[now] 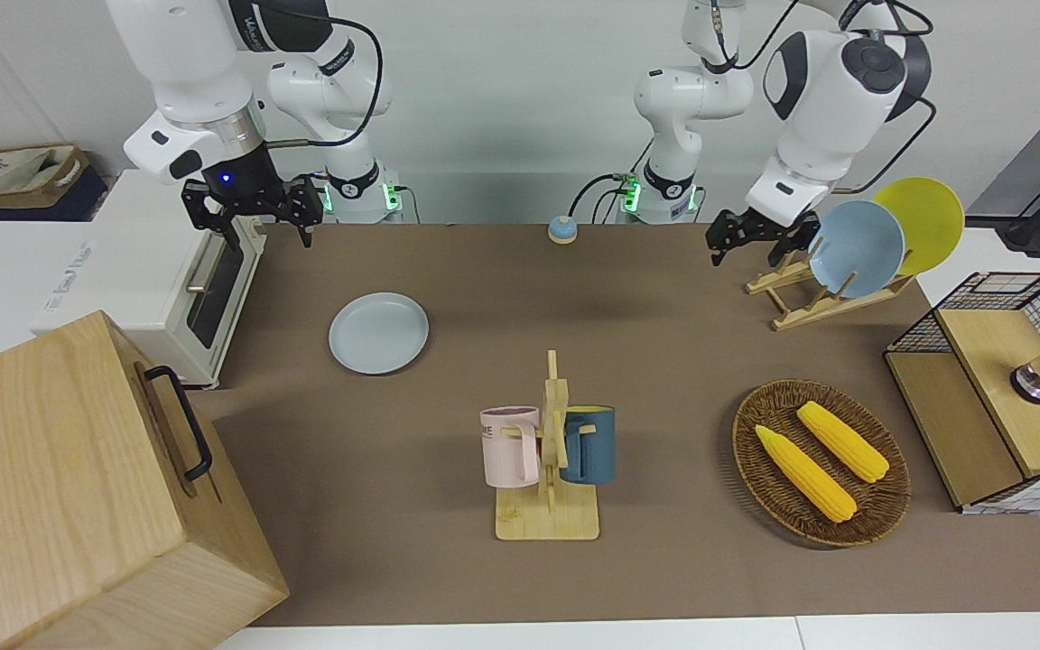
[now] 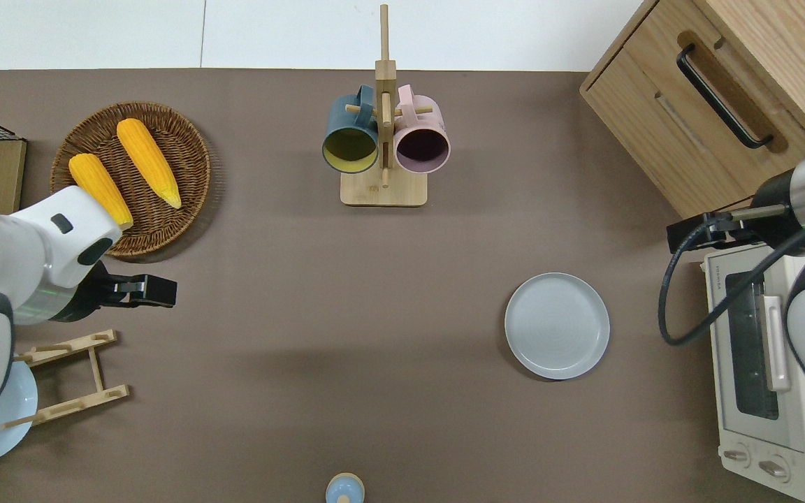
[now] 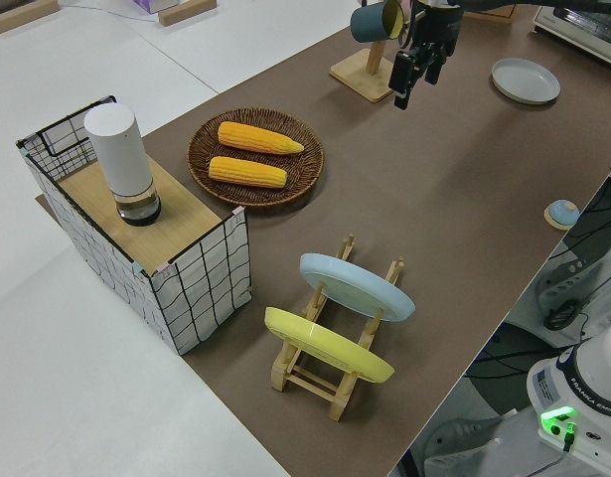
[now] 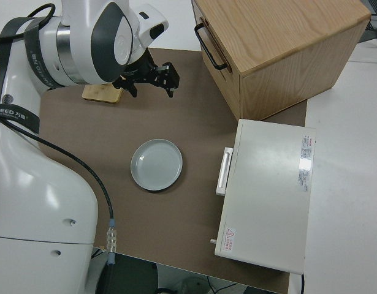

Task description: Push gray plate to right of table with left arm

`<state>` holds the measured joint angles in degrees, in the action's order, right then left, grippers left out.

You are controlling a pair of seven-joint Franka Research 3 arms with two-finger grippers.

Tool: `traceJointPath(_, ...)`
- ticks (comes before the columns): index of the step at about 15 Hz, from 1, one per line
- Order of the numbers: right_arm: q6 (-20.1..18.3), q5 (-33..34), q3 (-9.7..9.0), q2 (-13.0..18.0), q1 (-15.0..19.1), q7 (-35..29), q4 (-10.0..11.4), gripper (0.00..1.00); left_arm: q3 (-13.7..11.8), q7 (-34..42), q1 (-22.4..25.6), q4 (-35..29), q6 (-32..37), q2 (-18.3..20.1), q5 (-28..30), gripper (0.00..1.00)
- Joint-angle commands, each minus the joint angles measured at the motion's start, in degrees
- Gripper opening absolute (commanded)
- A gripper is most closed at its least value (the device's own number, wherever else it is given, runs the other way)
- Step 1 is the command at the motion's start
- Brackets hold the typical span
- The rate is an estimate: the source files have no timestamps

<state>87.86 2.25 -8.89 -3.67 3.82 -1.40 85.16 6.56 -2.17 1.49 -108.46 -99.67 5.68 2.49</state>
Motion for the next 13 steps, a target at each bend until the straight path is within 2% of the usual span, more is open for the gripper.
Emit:
traceJointPath(1, -0.6, -0.4, 0.01, 0.3, 0.0, -0.2, -0.1, 0.983, 0.4, 4.3, 3.3, 0.9, 2.0, 1.6, -2.1, 0.99)
traceJointPath(6, -0.6, -0.4, 0.01, 0.3, 0.0, -0.2, -0.1, 0.983, -0.2, 4.3, 4.5, 4.4, 3.2, 1.6, -2.2, 0.99)
traceJointPath(13, -0.6, -0.4, 0.01, 0.3, 0.0, -0.3, -0.1, 0.983, -0.2, 4.2, 4.5, 4.8, 3.0, 1.7, -2.2, 0.99)
